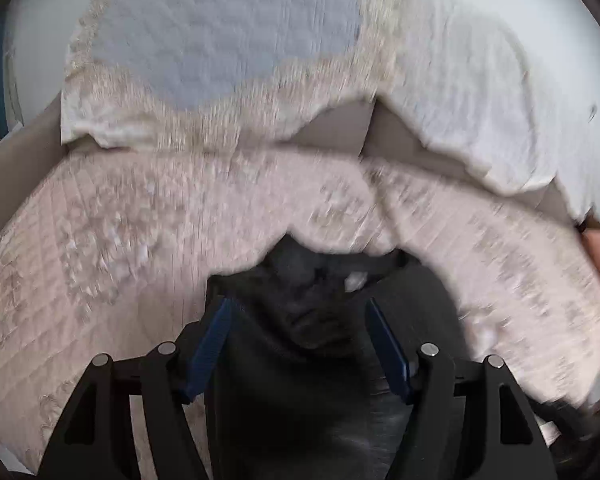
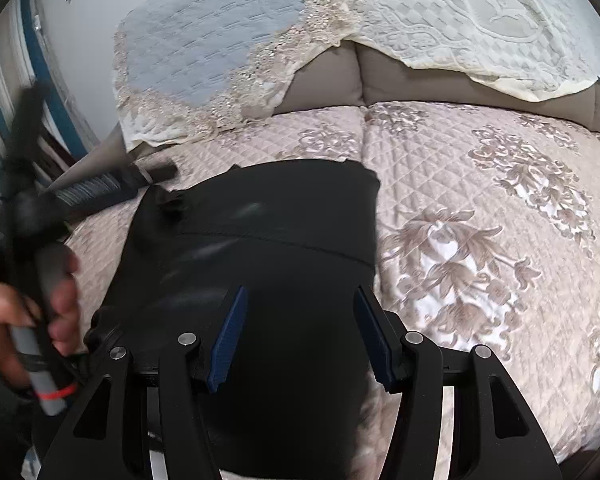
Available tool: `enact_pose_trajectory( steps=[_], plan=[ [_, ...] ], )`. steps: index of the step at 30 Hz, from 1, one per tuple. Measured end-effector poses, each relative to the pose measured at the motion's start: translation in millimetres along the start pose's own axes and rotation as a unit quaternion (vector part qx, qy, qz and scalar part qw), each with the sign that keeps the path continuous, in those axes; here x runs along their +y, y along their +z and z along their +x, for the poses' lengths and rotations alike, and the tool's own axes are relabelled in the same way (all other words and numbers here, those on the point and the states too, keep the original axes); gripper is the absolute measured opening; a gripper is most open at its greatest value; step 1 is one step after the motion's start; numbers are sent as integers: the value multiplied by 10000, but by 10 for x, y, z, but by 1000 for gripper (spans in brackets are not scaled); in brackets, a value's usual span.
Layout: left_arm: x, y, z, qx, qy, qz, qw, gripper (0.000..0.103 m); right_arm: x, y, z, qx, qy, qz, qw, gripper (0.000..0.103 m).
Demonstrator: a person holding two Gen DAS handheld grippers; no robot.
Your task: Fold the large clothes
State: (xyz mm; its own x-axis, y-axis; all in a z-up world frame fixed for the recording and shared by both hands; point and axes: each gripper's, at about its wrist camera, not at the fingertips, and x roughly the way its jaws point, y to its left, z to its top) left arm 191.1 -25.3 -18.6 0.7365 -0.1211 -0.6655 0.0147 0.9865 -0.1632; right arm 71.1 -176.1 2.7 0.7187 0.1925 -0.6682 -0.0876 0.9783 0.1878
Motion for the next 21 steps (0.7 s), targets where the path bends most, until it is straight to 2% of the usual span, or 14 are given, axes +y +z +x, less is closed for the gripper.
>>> enact_pose_trajectory(
  steps=[1,2,6,10,14,17,21],
  plan=[
    [35,-88,127,221,0,-15,9998,69,-17,15,14,-11,-25,12,10000,56],
    [62,-158,172,255,-9,-32,9997,69,-37,31,36,-21,-49,36,10000,56],
    [137,-302,141,162,-2,-54,9999,70,-80,75,186,25,-40,121,9999,56],
    [118,-384,198,144,230,244,9993,71,-57,93,366,103,-19,154,9998,56],
    [168,-365,266,244,158,86,9995,74,-46,98,424,72,-60,127,9999,57],
    [235,-371,318,328,-13,-81,9994,74,-75,73,448,51,-80,143,9999,62],
    [212,-387,311,286,23,-14,9996,75,-131,52,484,64,-44,278,9996,68]
  ],
)
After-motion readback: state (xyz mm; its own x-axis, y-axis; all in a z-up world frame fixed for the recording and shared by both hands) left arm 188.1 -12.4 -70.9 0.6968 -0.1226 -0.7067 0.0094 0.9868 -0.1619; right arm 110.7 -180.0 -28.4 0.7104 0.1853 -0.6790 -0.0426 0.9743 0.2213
